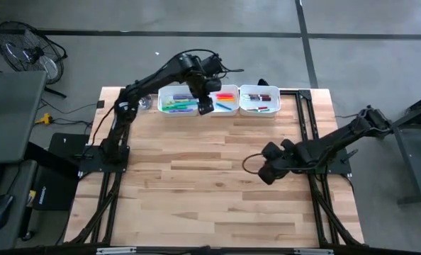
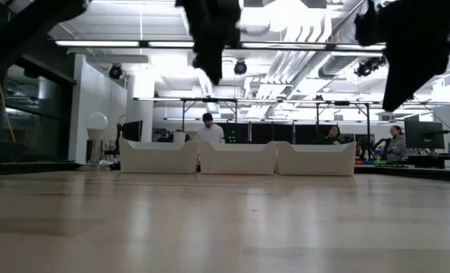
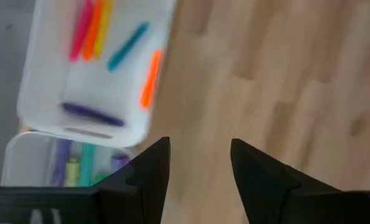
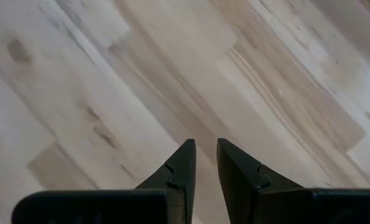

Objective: Pick & Place Markers
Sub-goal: Return to Home Position

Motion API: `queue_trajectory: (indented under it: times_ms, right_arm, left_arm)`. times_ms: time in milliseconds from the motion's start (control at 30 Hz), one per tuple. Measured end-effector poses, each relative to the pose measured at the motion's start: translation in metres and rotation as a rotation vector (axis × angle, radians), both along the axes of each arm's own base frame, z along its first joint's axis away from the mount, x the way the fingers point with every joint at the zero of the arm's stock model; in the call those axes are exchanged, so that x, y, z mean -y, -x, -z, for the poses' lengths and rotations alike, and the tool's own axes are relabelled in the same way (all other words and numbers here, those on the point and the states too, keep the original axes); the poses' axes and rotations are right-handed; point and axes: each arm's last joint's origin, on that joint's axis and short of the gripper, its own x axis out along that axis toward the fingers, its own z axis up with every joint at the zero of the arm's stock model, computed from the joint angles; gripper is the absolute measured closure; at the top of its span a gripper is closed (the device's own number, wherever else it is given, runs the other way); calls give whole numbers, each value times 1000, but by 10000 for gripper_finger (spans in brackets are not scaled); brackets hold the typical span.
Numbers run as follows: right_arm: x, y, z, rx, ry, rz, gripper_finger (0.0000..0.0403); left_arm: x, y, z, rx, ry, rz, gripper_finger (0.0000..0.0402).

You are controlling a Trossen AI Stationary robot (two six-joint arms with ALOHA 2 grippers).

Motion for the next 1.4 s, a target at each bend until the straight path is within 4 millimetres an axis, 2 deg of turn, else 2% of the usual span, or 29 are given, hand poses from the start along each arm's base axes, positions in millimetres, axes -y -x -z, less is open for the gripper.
queue_trajectory:
  times_ms: [167,300,367,467,533,600,633,700,767,833,933,1000,1067,1133,1233,1400]
  right_arm:
    - [-8,17,-12,116,-13,31,348]
    - [-7,39,-18,237,-38,58,348]
    - [-6,48,-20,298,-76,61,348]
    - [-4,57,-17,381,-143,44,348]
    - [-5,60,-16,447,-176,26,348]
    - [-4,63,-14,510,-196,9,348]
    - [-4,64,-13,542,-199,1,348]
    - [-4,63,-13,619,-203,0,348]
    - [-3,64,-14,672,-216,-5,348]
    - [-4,63,-18,733,-225,-27,348]
    - [-5,61,-28,819,-197,-78,348]
    - [-6,60,-40,886,-157,-126,348]
    - [-6,63,-46,921,-105,-172,348]
    - [-2,66,-53,977,-60,-117,348]
    - [4,75,-53,979,-12,-81,348]
    - [12,85,-55,1032,-149,81,348]
  left_arm:
    - [38,1,-30,120,21,53,236]
    - [79,-11,-36,163,1,129,236]
    - [101,-13,-30,140,17,173,236]
    - [132,-24,-18,202,23,233,236]
    - [150,-19,-4,182,43,253,236]
    - [166,-23,15,245,52,269,236]
    - [173,-19,25,254,62,276,236]
    - [186,-2,47,232,107,257,236]
    - [194,1,61,355,143,234,236]
    - [199,27,79,337,192,194,236]
    - [203,47,95,492,244,140,236]
    - [207,73,109,522,275,118,236]
    - [210,95,115,614,274,105,236]
    - [213,118,120,688,274,89,236]
    - [214,156,128,750,261,74,236]
    - [216,202,129,912,263,66,236]
